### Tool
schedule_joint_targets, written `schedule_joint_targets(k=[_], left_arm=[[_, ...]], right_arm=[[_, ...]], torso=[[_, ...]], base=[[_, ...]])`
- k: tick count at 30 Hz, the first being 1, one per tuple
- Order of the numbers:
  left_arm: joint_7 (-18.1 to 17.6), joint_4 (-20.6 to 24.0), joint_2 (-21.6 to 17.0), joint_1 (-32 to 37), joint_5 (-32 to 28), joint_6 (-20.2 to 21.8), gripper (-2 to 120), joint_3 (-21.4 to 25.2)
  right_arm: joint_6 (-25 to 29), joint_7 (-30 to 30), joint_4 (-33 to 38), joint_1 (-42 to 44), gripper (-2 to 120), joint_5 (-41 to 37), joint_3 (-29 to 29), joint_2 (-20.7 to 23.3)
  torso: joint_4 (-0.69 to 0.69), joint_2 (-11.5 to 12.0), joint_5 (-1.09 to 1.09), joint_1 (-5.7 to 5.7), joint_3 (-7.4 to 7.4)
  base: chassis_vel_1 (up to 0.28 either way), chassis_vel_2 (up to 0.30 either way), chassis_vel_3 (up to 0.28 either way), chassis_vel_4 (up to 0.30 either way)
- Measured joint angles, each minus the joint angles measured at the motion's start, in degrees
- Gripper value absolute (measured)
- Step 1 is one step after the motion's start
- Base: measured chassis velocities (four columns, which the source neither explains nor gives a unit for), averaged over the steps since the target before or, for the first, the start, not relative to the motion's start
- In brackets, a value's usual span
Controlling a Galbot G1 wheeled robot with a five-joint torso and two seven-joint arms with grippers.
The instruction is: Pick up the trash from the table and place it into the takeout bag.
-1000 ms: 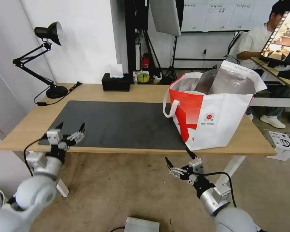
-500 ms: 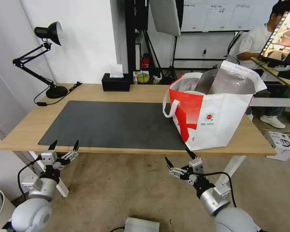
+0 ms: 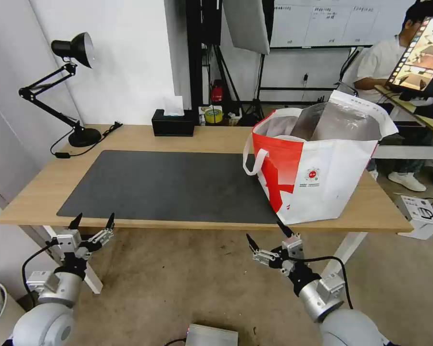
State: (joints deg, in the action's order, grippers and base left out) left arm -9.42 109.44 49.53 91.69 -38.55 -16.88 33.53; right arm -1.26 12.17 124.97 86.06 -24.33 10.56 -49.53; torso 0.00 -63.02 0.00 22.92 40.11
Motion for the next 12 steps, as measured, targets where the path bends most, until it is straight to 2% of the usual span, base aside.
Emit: schedule_joint_targets(k=[12], left_arm=[[0.0,0.04,-0.06,-0.12,-0.09,0.12,100,-0.04]], right_arm=[[0.0,0.0,0.0,0.0,100,0.0,0.0,0.0]], torso=[[0.0,0.0,0.0,0.0,0.0]], base=[[0.0,0.0,0.0,0.0]])
